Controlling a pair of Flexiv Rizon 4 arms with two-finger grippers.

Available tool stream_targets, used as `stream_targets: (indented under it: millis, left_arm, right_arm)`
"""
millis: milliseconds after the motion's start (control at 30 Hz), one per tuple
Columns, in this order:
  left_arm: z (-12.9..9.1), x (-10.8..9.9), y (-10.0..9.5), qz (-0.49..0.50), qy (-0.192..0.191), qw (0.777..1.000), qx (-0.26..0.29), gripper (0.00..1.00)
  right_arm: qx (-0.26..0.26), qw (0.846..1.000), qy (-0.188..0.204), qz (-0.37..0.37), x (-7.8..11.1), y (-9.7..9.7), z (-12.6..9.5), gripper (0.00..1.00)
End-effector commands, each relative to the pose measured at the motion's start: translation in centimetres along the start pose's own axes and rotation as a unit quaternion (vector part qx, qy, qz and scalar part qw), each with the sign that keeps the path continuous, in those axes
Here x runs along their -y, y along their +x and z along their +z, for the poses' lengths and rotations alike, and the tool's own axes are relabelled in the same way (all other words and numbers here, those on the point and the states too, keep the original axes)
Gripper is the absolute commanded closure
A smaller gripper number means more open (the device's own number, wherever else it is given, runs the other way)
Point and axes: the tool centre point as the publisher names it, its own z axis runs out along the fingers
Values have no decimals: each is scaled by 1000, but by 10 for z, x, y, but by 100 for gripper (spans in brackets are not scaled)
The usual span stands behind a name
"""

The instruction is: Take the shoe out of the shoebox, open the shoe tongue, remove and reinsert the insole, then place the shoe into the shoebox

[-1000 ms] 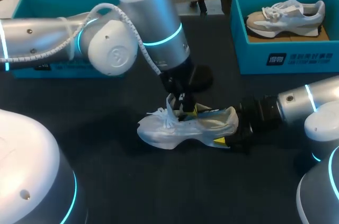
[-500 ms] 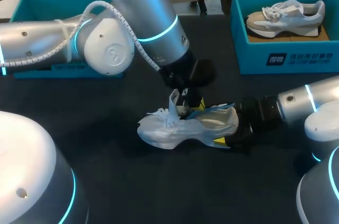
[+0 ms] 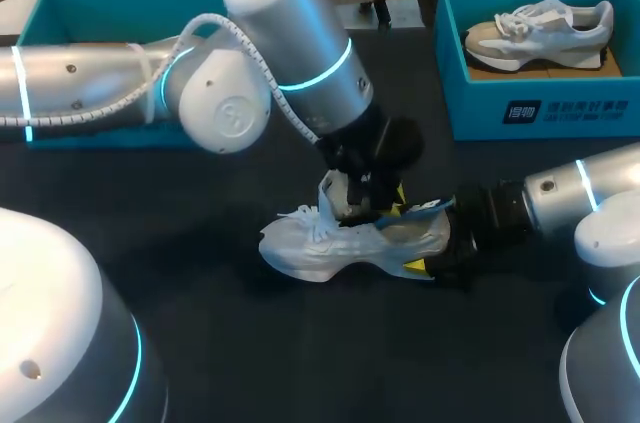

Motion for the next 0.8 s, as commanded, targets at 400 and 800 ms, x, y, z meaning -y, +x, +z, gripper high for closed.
stream_targets:
  millis: [400,800]
  left_arm:
    - [-10,2,20,-3,23,994,106,54]
    - [-10,3,19,-24,16,994,109,0]
  right_arm:
    - [1,1000,2,0,3,0,4,100]
    - [1,1000,2,0,3,0,4,100]
